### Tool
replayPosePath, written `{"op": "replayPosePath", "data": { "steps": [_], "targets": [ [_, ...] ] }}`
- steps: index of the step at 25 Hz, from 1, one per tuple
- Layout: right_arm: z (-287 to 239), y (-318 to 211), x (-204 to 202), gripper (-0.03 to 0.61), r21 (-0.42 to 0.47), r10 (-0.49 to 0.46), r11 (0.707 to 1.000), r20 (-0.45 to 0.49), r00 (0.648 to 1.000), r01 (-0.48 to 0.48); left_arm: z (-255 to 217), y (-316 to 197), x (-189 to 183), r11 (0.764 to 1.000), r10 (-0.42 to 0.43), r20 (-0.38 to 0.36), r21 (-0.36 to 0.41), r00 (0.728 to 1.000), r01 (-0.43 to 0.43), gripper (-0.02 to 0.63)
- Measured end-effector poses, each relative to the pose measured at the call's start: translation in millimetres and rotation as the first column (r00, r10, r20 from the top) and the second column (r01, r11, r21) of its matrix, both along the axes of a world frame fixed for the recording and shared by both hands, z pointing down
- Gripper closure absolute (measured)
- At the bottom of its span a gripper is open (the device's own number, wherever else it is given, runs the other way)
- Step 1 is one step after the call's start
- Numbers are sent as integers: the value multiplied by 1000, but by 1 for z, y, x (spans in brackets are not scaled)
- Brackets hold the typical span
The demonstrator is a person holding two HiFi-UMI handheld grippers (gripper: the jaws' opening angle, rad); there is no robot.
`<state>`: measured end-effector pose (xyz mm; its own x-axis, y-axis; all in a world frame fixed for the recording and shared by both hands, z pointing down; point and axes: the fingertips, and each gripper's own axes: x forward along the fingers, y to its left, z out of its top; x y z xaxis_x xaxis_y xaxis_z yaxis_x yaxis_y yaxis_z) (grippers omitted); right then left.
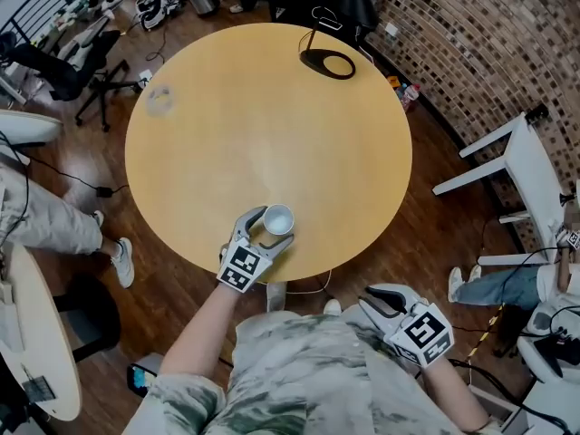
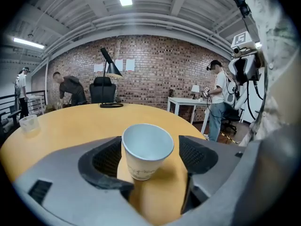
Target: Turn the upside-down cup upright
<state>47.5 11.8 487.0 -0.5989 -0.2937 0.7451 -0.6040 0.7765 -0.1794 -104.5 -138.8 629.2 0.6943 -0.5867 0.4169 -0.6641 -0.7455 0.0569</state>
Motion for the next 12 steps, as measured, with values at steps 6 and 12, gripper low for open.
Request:
{"op": "replayPosePath", "data": {
  "steps": [6,12],
  "targets": [
    [2,15,13,495,45,-86,996,52,995,83,-15,29,-24,990,-136,47,32,990,135,210],
    [-2,45,72,494,99,-238,969,107,965,228,-56,104,-19,921,-390,35,18,920,390,210]
  ]
}}
